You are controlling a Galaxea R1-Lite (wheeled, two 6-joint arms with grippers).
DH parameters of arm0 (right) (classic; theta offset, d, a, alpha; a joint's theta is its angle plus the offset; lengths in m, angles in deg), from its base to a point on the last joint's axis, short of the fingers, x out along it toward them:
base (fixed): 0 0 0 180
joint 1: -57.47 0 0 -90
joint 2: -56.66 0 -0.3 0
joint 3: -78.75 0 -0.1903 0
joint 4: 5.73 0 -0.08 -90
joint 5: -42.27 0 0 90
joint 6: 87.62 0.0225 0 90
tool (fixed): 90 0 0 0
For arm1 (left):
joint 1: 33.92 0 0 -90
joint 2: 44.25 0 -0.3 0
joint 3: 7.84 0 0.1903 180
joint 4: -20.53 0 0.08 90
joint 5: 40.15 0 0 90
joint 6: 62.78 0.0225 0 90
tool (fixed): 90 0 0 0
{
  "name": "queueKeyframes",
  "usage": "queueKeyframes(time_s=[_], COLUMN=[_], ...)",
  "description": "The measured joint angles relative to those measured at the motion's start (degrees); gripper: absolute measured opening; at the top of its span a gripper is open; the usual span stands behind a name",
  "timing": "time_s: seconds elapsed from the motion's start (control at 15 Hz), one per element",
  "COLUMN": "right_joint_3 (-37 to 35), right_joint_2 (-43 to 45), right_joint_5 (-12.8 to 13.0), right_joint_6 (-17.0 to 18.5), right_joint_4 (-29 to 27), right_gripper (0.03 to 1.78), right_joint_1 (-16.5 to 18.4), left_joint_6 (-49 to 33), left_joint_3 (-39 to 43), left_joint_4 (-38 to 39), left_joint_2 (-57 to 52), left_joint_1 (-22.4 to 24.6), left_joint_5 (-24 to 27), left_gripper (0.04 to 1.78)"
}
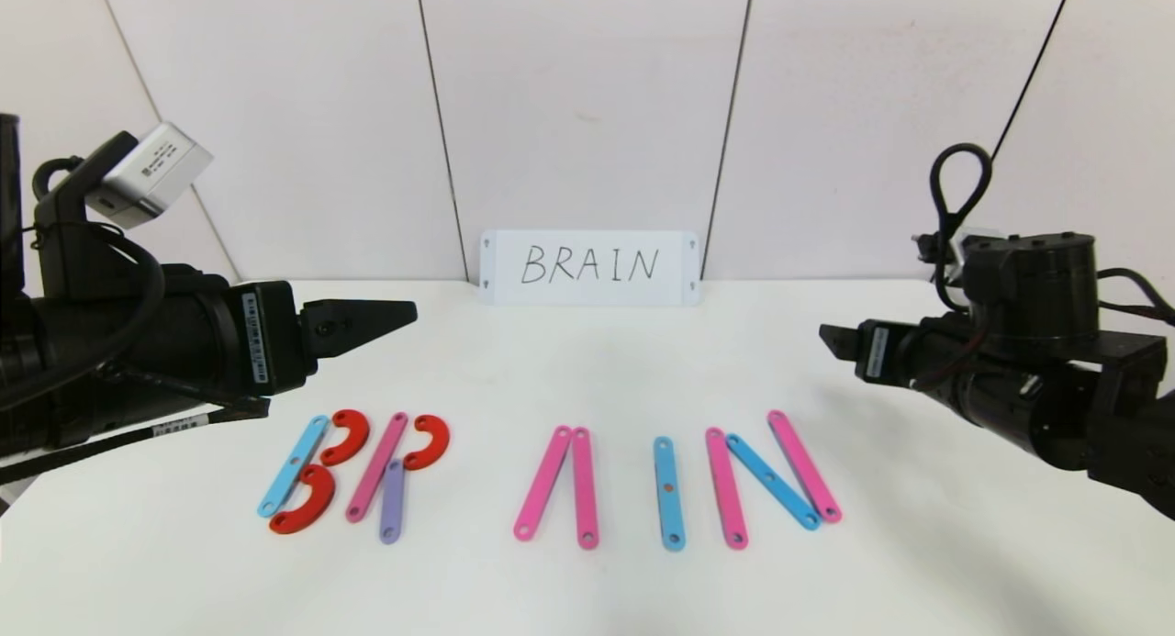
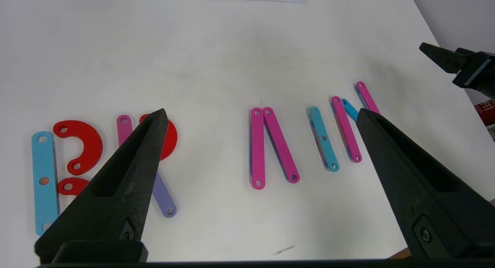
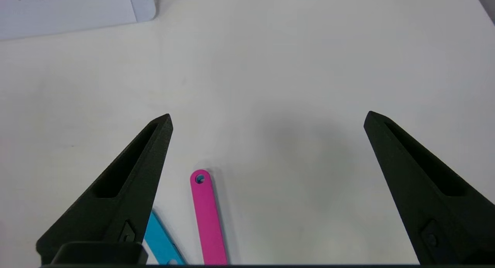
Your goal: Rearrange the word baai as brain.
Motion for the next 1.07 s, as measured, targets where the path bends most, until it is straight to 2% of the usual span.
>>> queueKeyframes(time_s=[0.13,0.33,0.47,0.6,0.73,0.93,1.07], right_joint_3=[-0.2,-0.5,-0.1,0.5,1.1,2.1,2.8], right_joint_2=[3.4,10.8,17.0,23.1,29.4,37.3,41.4], right_joint_5=[0.3,0.4,0.8,2.3,3.4,4.1,4.1], right_joint_6=[-0.2,-1.3,-3.5,-6.9,-11.7,-19.9,-21.7], right_joint_4=[-0.6,-4.7,-8.5,-12.0,-15.2,-18.5,-21.4], right_gripper=[1.73,1.73,1.73,1.73,1.73,1.73,1.73], right_joint_1=[-0.1,-0.1,0.6,1.7,4.3,10.0,14.1], left_joint_6=[0.0,0.0,0.0,0.2,2.4,6.0,6.4], left_joint_3=[0.0,0.0,-0.2,-0.3,-0.5,-1.5,-4.0], left_joint_4=[0.0,0.0,0.0,-0.1,-1.3,-5.2,-10.8], left_joint_2=[0.0,-0.2,-0.8,-2.1,-4.5,-8.7,-12.3], left_joint_1=[0.0,0.0,0.0,0.0,0.1,0.1,0.0], left_joint_5=[0.0,0.0,-0.4,-0.7,-2.6,-10.8,-14.3], left_gripper=[1.70,1.70,1.70,1.70,1.70,1.70,1.70])
